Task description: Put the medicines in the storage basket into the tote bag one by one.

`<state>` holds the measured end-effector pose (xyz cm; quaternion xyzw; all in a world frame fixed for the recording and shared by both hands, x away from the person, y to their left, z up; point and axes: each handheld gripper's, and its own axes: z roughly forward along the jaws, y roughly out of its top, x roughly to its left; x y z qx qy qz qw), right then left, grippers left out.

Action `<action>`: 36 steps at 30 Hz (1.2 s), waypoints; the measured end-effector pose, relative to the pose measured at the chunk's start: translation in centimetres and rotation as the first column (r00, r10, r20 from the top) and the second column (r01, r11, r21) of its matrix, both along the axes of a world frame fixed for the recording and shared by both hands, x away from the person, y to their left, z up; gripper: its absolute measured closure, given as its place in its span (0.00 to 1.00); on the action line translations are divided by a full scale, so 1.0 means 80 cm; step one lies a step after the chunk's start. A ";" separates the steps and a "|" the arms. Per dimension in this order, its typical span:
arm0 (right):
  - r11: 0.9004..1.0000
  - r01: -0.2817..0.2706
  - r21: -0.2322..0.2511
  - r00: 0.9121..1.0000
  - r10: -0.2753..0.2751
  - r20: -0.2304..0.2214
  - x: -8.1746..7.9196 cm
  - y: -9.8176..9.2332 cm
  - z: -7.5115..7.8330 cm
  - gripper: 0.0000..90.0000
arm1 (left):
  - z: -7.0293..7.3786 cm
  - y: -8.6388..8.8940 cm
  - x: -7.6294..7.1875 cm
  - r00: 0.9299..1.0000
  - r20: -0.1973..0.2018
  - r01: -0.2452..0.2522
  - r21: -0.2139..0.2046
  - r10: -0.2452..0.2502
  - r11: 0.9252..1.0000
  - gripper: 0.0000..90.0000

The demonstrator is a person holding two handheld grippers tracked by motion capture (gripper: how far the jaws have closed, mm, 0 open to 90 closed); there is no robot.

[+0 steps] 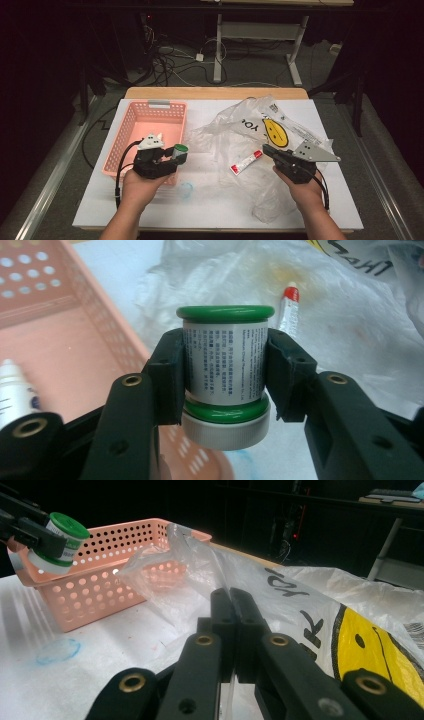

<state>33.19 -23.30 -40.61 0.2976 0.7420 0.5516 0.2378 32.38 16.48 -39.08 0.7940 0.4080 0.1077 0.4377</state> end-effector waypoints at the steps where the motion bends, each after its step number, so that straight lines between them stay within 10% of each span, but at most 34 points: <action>1: 1.000 0.000 -0.002 1.000 0.000 0.001 0.000 0.000 0.000 1.00 | -0.001 -0.004 -0.001 1.000 0.000 0.006 0.002 -0.006 1.000 0.60; 36: 1.000 0.000 0.003 1.000 0.000 0.005 -0.001 -0.002 0.002 1.00 | -0.035 -0.104 -0.012 0.983 -0.026 0.181 0.021 -0.181 0.983 0.60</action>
